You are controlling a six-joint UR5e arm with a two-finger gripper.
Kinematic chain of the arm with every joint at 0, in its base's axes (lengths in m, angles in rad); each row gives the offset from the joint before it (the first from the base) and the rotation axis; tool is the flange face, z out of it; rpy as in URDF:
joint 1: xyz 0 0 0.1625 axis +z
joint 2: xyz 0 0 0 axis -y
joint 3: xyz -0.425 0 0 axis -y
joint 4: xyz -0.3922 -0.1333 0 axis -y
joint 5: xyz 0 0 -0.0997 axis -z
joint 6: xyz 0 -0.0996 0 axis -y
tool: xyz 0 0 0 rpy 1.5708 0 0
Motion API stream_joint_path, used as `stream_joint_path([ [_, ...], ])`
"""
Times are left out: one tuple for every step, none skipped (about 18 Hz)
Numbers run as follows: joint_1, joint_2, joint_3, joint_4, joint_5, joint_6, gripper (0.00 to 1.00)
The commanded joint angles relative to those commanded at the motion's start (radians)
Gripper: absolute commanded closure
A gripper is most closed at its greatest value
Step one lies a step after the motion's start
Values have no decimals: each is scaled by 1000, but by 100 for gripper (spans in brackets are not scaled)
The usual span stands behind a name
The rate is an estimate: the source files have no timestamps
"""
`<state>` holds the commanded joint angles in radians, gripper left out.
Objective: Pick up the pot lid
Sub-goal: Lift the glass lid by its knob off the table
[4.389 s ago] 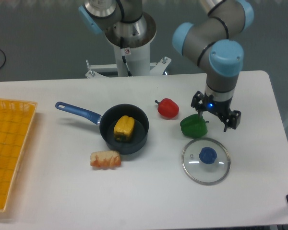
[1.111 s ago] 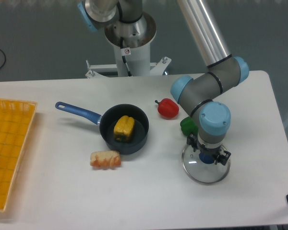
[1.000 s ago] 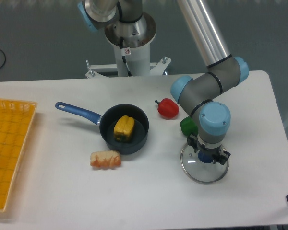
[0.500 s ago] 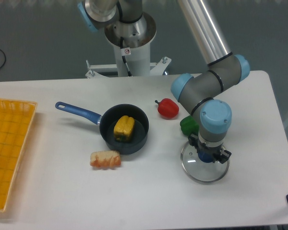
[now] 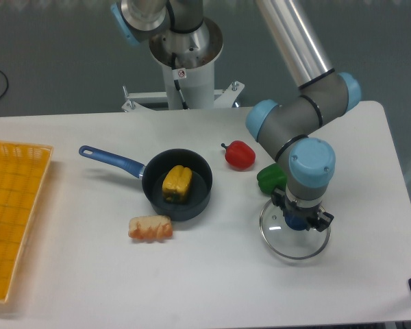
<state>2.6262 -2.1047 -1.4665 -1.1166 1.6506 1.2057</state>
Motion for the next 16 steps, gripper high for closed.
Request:
stream_joint_path([
  [-2,12,0,-11,-3,0,44],
  [-12,22,0,-20,-3,0,44],
  [-18,29,0,-26,-5,0,44],
  [-26,37,-3,-31,-5,-2,44],
  [-34,45,-3,-38,-5,-2,44],
  [-35,54,-5,-52,-5,-2,44],
  [-37,64,-5,-74,-5,-2,44],
  [-37,74,-5,-90,-8,-2,44],
  [-38,81,-5,-97,-14,-2,44],
  [-47,83,-5,-97,-17,-8,44],
  [-51,81,-6,-95,-18,-12,44],
  [-52,81,-6,-92,-18,-14,44],
  [-52,81,-6,-92,-20,-15,44],
  [-52,83,-6,-94,-20,-15,44],
  [-51,83,-6,-92,-20,-15,44],
  [-52,83,-6,-94,-20,-15,44],
])
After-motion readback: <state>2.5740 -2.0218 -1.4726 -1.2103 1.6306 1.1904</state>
